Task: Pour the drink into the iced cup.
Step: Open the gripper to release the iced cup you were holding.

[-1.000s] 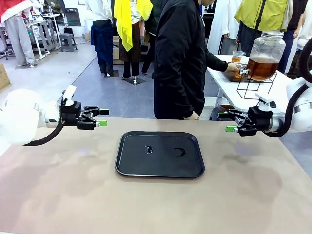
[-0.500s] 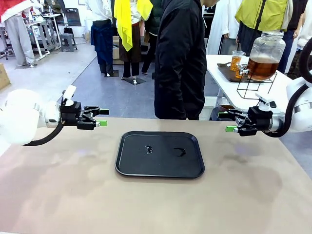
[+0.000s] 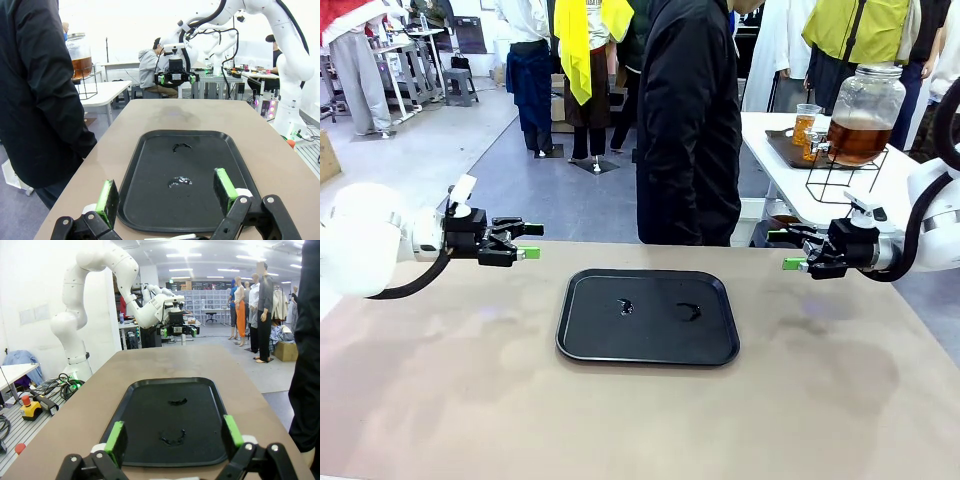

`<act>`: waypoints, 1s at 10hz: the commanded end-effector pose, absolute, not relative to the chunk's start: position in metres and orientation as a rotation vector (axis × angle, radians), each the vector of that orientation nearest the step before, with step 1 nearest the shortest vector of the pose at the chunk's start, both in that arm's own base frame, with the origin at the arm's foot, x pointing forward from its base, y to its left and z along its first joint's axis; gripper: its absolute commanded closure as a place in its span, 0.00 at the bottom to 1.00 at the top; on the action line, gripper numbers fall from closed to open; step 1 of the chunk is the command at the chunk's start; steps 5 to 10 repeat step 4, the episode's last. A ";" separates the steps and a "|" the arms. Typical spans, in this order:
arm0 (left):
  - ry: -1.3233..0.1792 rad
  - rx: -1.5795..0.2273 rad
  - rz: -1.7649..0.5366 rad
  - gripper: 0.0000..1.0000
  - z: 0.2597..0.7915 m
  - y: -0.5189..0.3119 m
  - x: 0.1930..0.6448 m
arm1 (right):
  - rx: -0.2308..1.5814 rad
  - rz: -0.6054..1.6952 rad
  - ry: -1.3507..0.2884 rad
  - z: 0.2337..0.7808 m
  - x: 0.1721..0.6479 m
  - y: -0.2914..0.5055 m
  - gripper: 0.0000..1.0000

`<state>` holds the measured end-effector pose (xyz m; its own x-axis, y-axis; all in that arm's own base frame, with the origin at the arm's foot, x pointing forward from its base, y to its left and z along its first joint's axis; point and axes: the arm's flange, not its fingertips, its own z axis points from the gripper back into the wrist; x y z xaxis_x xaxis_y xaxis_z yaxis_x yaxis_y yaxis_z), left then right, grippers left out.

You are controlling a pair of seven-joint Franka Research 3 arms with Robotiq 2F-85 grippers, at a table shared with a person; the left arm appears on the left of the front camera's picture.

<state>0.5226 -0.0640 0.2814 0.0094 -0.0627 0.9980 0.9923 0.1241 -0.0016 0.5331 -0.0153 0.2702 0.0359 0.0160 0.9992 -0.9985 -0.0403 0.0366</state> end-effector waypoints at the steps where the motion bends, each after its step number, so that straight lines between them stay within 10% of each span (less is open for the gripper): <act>1: -1.207 -1.073 -1.136 0.00 0.284 -0.065 0.524 | 1.248 1.225 -1.141 0.273 0.533 -0.014 0.00; 10: -1.207 -1.073 -1.136 0.00 0.284 -0.065 0.524 | 1.248 1.225 -1.141 0.273 0.533 -0.014 0.00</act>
